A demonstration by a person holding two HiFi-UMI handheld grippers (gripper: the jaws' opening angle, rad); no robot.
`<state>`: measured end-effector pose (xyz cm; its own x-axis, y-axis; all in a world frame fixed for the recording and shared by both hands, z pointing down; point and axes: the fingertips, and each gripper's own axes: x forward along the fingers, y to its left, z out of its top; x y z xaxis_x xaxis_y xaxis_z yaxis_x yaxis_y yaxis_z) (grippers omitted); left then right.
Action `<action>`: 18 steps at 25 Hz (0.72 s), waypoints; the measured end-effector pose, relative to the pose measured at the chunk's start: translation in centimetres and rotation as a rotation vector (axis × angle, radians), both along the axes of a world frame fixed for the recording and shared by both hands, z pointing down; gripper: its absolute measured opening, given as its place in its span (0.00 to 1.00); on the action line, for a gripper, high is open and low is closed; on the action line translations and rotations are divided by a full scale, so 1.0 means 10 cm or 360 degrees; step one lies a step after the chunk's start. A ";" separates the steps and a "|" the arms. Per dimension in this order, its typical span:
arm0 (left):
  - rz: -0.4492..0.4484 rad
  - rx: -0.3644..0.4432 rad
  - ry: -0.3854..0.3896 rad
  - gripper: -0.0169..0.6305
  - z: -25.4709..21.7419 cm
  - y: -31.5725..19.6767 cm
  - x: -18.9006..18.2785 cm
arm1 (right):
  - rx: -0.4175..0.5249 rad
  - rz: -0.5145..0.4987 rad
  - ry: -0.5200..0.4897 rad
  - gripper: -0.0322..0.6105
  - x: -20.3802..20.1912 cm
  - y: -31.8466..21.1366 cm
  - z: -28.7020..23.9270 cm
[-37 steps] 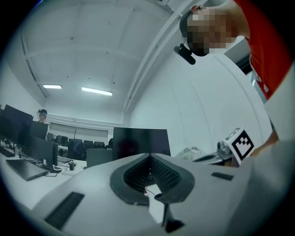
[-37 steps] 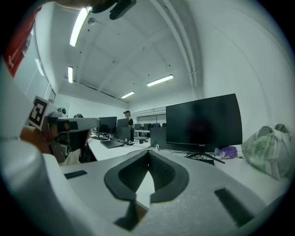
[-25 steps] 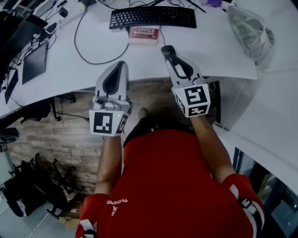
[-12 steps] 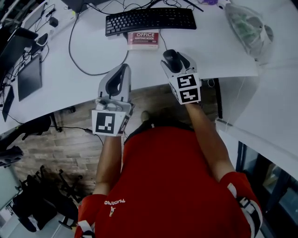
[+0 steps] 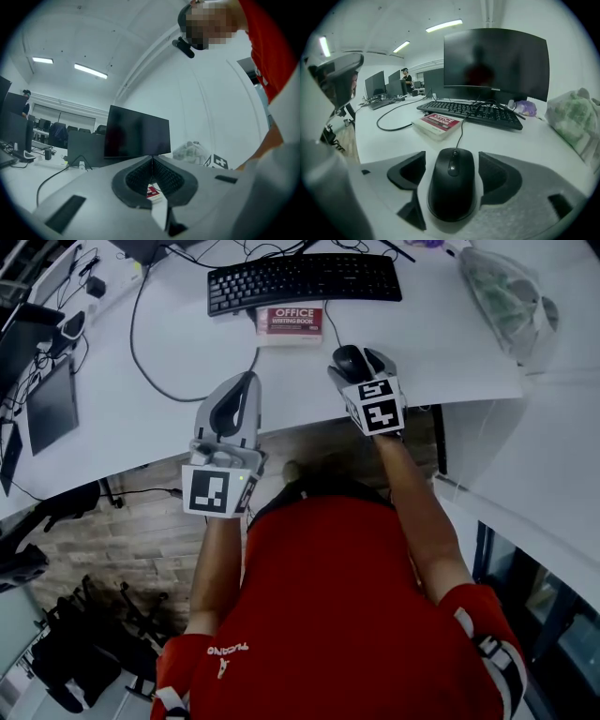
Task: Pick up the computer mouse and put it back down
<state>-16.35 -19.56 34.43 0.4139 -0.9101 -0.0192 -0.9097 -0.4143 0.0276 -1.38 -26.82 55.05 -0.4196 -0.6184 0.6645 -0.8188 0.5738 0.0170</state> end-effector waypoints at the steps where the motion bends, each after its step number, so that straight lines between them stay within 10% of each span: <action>1: 0.0000 -0.0007 -0.0001 0.04 0.01 -0.02 -0.01 | -0.0019 0.0001 0.0007 0.60 0.00 -0.01 0.03; 18: 0.0005 -0.0024 -0.0010 0.04 0.06 -0.07 0.03 | -0.0059 -0.0004 -0.0010 0.50 0.03 -0.02 0.11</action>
<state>-16.10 -20.23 35.01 0.4168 -0.9090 -0.0027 -0.9086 -0.4167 0.0279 -1.06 -26.99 56.19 -0.4253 -0.5924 0.6842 -0.8174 0.5760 -0.0094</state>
